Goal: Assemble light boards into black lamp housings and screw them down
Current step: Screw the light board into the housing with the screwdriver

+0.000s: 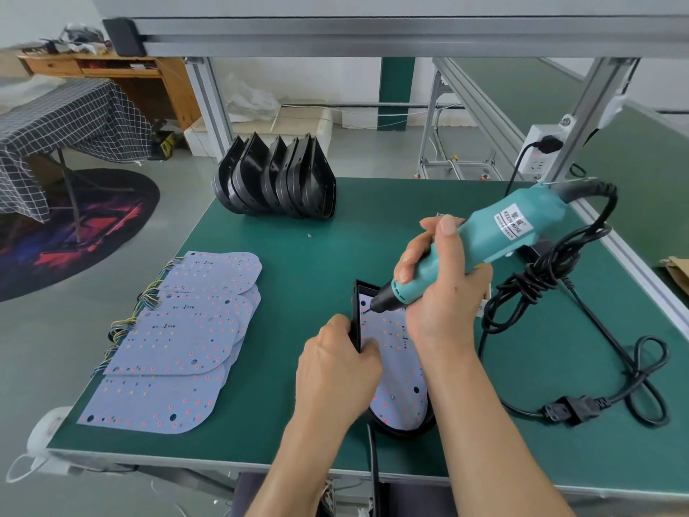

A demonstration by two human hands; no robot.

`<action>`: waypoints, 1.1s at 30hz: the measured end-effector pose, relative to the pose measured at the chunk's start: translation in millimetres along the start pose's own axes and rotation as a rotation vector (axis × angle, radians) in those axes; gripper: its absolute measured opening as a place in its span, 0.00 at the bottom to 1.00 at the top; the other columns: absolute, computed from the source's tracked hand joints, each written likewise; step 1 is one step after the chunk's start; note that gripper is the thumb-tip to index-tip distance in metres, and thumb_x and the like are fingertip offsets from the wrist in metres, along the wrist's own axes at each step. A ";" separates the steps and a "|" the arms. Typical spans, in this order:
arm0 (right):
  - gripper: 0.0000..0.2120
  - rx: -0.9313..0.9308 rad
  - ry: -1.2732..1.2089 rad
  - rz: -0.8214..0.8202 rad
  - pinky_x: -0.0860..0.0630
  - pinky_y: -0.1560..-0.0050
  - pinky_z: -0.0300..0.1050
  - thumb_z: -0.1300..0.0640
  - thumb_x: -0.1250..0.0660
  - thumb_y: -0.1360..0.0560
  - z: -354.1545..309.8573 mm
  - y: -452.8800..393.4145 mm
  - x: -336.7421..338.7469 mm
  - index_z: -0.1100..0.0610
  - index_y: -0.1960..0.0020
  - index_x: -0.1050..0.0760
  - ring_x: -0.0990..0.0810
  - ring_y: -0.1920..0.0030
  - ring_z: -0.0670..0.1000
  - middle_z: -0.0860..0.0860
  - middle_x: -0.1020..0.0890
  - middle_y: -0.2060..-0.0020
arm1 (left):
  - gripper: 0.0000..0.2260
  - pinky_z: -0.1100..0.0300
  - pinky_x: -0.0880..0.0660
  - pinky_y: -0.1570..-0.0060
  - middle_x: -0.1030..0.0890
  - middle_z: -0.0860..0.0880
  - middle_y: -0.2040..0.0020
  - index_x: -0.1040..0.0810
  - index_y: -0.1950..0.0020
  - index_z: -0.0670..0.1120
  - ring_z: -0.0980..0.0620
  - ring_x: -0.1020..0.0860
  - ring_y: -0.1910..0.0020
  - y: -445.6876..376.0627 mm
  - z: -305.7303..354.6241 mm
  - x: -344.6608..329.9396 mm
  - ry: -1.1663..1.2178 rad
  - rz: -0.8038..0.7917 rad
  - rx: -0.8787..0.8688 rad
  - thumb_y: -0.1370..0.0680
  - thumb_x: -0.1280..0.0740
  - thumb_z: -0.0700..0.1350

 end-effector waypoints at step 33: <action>0.19 -0.263 1.420 0.220 0.31 0.52 0.51 0.54 0.28 0.23 -21.3 11.3 149.8 0.60 0.35 0.29 0.29 0.52 0.58 0.59 0.22 0.48 | 0.03 0.41 0.19 0.47 0.13 0.49 0.53 0.19 0.55 0.55 0.39 0.16 0.51 16.9 1.8 38.9 0.812 -0.049 0.023 0.27 0.30 0.51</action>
Point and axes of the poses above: each hand's wrist, its own y-axis away from the middle knuckle, its own x-axis out of the back of the hand, z = x × y, the point moved 9 cm from there along -y, towards the middle knuckle
